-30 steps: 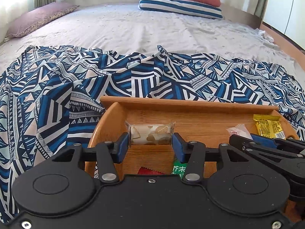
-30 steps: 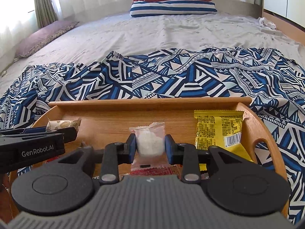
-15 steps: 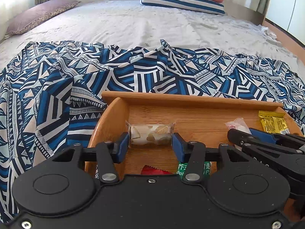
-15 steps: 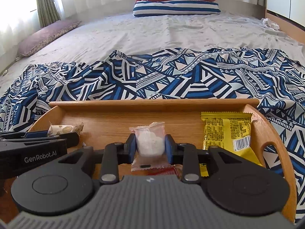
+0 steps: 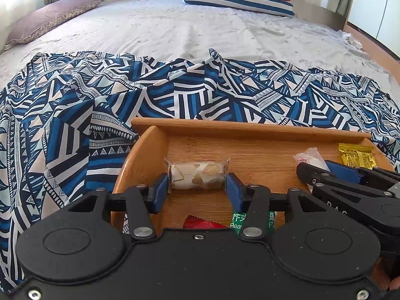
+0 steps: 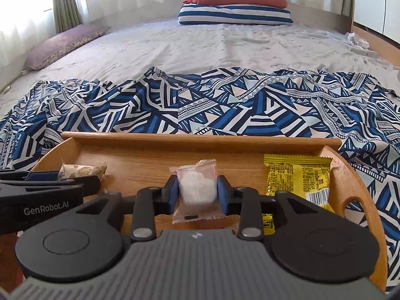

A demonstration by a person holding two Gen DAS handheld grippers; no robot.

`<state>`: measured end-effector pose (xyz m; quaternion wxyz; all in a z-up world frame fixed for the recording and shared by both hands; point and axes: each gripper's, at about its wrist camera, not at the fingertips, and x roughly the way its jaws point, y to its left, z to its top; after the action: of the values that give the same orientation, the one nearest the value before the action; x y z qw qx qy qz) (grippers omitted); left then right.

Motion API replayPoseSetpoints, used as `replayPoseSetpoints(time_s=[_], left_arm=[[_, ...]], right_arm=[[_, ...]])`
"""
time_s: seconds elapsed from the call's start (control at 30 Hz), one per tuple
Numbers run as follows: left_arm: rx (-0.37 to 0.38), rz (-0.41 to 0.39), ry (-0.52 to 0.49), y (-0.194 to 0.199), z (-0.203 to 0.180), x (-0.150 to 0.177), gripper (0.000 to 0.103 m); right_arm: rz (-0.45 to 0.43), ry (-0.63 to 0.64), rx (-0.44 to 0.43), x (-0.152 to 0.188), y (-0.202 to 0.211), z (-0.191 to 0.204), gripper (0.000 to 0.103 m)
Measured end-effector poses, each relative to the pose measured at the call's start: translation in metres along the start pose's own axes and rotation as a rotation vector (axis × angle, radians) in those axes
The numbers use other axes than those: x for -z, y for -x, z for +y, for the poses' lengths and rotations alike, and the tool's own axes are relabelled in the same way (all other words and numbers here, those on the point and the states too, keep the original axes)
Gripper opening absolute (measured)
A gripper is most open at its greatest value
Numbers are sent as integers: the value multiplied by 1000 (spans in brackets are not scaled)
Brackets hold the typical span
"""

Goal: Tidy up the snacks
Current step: 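Lower both held packets into the tray, then open both tools to release the biscuit packet and candy bag onto the tray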

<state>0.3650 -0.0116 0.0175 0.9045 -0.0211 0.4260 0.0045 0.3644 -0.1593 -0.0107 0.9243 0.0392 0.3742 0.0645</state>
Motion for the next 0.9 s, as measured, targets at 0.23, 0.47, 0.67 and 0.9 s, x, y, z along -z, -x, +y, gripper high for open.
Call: replayPoseSetpoints(time_s=[0.23,0.47,0.67,0.9], left_arm=[[0,0,-15,0,-2,1,51],[12,6,-17,1,-3,2,59],[16,-6,-10,11,-1,2,72],[13,-44,-6,31,3,1,90]], right_arm=[[-4,-25,-28,1,2,-4,56],[-12,-30,-19,4,5,-4,67],[-31,3,14,5,16,-3,72],[-60,-35,14,4,37,-13,84]])
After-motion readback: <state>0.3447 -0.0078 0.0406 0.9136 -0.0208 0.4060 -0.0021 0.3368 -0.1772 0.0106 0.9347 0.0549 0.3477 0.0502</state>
